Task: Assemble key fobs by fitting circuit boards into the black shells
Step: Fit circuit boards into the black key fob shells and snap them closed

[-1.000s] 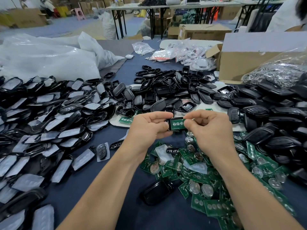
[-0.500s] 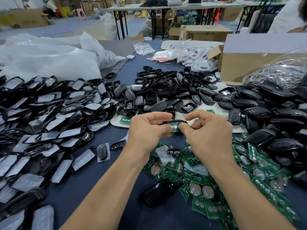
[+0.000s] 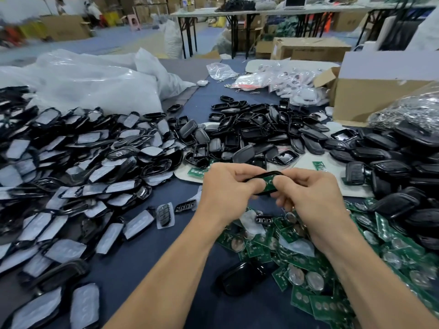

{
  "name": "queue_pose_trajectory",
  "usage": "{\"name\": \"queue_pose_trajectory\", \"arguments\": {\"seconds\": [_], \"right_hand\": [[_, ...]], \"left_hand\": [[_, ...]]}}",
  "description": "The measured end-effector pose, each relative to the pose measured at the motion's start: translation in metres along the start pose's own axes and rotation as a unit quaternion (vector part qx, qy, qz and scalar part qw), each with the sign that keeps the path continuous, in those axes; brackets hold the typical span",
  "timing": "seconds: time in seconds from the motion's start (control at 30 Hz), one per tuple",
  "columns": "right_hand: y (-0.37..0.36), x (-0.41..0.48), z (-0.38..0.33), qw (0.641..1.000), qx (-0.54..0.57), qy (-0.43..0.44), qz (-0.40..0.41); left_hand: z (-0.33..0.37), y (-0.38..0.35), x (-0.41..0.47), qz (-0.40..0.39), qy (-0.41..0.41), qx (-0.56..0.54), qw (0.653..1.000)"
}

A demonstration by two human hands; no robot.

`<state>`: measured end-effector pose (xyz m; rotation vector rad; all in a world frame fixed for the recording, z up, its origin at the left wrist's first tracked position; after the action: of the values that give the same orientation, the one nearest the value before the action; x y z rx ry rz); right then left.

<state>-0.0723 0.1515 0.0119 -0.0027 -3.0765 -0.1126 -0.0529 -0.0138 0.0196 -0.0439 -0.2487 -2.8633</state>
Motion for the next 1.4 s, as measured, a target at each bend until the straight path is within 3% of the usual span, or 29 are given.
{"name": "queue_pose_trajectory", "arguments": {"seconds": [0.17,0.33,0.5,0.63,0.77,0.87,0.97,1.03,1.2,1.3,1.4], "right_hand": [[-0.012,-0.004,-0.008,0.986,0.139,-0.009,-0.095],[-0.022,-0.009,-0.004,0.960,0.225,-0.081,-0.147],[-0.030,-0.013,0.005,0.921,0.301,-0.189,-0.158],[-0.028,-0.012,0.006,0.896,0.351,-0.239,-0.132],[-0.028,-0.014,0.007,0.879,0.383,-0.266,-0.104],[-0.027,-0.015,0.006,0.879,0.379,-0.268,-0.109],[-0.026,-0.016,0.006,0.879,0.375,-0.273,-0.110],[-0.027,-0.017,0.006,0.882,0.365,-0.274,-0.120],[-0.027,-0.017,0.008,0.890,0.339,-0.276,-0.128],[-0.028,-0.018,0.006,0.893,0.331,-0.274,-0.132],[-0.029,-0.019,0.004,0.894,0.328,-0.275,-0.132]], "left_hand": [[-0.004,0.003,0.000,-0.028,0.131,-0.215,0.967],[-0.006,0.000,-0.004,-0.072,0.176,-0.263,0.946],[-0.005,0.009,-0.003,-0.046,0.098,-0.125,0.986],[0.008,0.029,-0.001,0.052,-0.032,0.003,0.998],[0.008,0.093,0.011,0.215,-0.040,0.113,0.969],[0.007,0.151,0.017,0.299,-0.022,0.272,0.914],[0.004,0.180,0.025,0.284,0.028,0.451,0.846],[0.003,0.186,0.029,0.268,0.038,0.513,0.815],[0.004,0.185,0.050,0.249,-0.003,0.486,0.838],[0.000,0.176,0.066,0.191,0.014,0.537,0.822],[-0.001,0.176,0.074,0.189,-0.002,0.559,0.807]]}}
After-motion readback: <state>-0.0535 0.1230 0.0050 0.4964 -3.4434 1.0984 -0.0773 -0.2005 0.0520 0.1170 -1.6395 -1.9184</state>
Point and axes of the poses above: each hand's wrist, its own x-axis towards the middle knuckle, its own y-axis out of the back of the hand, z = x × y, the point moved 6 cm from there along x, towards the middle knuckle, and after that the axes turned 5 degrees about z, right-handed, at the moved point
